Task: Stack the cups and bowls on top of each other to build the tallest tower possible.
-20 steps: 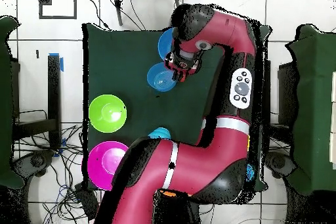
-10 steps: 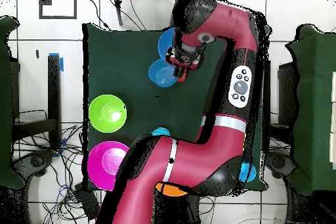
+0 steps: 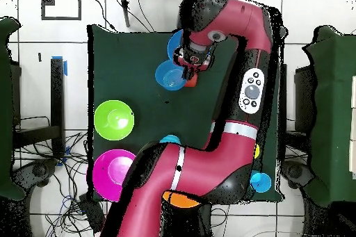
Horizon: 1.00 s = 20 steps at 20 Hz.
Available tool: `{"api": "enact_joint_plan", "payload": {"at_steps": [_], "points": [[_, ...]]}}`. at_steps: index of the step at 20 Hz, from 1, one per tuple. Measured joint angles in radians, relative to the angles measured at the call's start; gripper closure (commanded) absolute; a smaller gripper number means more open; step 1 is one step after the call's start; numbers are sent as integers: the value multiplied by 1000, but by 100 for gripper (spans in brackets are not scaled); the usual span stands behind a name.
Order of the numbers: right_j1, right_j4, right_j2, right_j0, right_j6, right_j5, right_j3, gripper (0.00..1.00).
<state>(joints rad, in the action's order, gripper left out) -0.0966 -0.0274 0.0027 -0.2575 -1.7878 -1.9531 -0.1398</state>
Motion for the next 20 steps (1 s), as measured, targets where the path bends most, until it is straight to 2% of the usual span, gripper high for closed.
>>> {"api": "enact_joint_plan", "payload": {"at_steps": [8, 20], "points": [[-9, -29, 0, 2, 0, 0, 19, 100], [-33, -32, 0, 2, 0, 0, 60, 100]]}}
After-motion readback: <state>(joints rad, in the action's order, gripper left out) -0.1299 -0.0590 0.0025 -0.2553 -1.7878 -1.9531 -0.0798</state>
